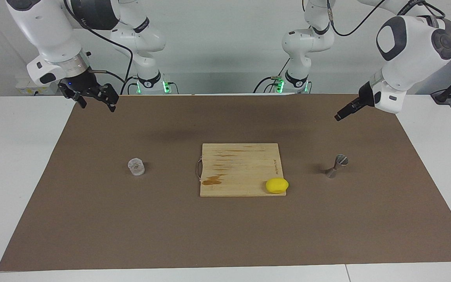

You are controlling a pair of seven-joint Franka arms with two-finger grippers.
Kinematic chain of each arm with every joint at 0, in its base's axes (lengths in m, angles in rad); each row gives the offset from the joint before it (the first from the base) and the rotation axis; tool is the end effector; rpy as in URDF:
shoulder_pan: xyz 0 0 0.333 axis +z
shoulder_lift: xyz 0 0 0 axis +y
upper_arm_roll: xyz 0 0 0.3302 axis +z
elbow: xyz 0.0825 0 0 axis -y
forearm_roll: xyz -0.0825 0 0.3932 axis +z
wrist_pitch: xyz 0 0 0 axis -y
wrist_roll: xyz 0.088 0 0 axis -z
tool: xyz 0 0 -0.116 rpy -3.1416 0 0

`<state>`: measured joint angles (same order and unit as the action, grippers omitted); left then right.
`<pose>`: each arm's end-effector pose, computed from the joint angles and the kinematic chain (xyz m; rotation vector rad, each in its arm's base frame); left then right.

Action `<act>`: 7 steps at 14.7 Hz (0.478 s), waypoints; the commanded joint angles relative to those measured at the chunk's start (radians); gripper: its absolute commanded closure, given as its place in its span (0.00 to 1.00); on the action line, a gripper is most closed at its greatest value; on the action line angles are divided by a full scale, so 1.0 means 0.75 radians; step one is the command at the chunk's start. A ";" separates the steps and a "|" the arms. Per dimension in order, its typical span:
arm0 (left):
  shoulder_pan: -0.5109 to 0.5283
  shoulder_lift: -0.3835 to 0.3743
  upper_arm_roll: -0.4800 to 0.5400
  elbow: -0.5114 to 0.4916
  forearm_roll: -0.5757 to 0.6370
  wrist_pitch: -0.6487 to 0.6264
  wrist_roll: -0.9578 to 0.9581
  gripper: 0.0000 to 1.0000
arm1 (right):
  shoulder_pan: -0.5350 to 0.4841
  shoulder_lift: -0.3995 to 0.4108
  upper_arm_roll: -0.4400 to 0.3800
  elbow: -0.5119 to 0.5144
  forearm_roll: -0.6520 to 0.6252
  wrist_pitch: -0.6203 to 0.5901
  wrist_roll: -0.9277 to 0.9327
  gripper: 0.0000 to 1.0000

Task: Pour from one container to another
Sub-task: 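Open the left gripper at the metal cup while the right gripper approaches the glass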

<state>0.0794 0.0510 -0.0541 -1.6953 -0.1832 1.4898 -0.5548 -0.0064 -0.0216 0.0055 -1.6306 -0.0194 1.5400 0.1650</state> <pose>0.5572 -0.0077 0.5387 2.8673 0.8690 -0.4465 0.5512 -0.0028 0.6106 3.1040 -0.2580 -0.1046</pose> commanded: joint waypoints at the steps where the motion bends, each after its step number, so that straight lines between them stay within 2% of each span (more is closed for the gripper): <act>1: 0.064 0.067 -0.006 0.021 -0.115 -0.015 -0.261 0.00 | -0.008 -0.028 0.005 -0.025 0.020 0.004 -0.040 0.00; 3: 0.113 0.065 -0.008 -0.040 -0.201 0.075 -0.456 0.00 | -0.002 -0.024 0.015 -0.019 0.020 0.008 -0.022 0.00; 7: 0.174 0.026 -0.008 -0.190 -0.299 0.283 -0.640 0.00 | -0.002 -0.014 0.017 -0.004 0.018 0.016 0.007 0.00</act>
<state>0.1878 0.1071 -0.0514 -1.7592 -0.3657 1.6192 -0.9543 -0.0030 -0.0226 0.0161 -1.6295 -0.0193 1.5417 0.1630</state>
